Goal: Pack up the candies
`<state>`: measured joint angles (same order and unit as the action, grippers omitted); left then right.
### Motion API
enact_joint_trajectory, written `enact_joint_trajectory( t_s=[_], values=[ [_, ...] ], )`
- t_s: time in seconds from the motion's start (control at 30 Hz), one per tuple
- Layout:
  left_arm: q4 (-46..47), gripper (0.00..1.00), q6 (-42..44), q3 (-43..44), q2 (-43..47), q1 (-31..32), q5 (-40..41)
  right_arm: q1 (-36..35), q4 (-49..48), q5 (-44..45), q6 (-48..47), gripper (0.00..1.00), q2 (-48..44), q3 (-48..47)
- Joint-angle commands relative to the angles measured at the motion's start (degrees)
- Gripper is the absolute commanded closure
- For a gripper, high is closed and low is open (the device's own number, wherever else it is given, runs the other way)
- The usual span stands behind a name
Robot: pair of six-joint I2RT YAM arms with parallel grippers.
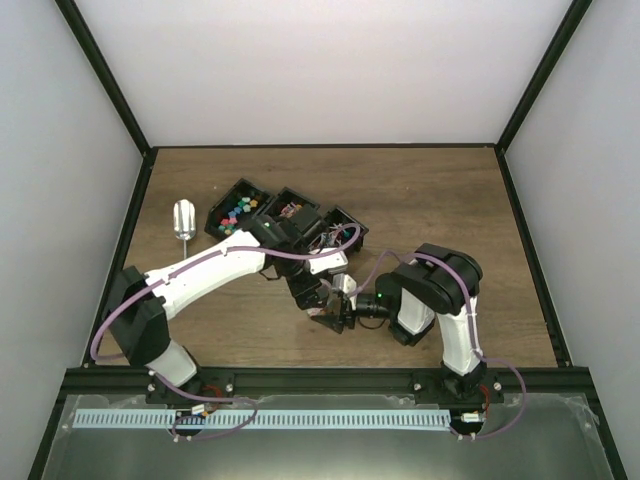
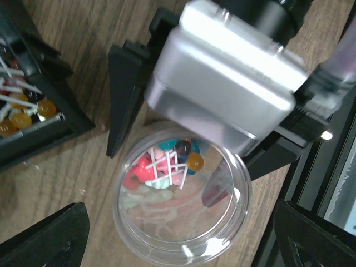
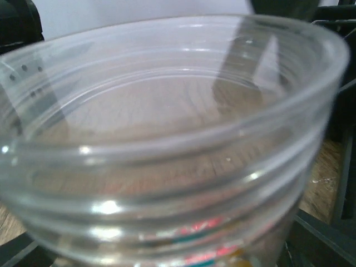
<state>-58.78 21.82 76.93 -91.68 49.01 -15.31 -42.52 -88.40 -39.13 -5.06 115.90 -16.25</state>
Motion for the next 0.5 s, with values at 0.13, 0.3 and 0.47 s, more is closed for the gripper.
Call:
enact_joint_trajectory(
  t_s=[0.13,0.3,0.47],
  values=[
    [6.0,0.07,-11.2,-5.2,3.5,0.1,3.2,-0.3,-20.8,1.8,4.1,0.20,-0.2,-2.0],
    [7.3,0.11,-12.6,-5.9,2.4,0.0,3.5,-0.4,-20.8,1.1,3.8,0.23,0.0,-2.2],
    [7.8,0.15,-13.7,-5.9,1.8,0.1,4.3,-0.4,-20.8,0.4,3.1,0.24,-0.1,-1.5]
  ],
)
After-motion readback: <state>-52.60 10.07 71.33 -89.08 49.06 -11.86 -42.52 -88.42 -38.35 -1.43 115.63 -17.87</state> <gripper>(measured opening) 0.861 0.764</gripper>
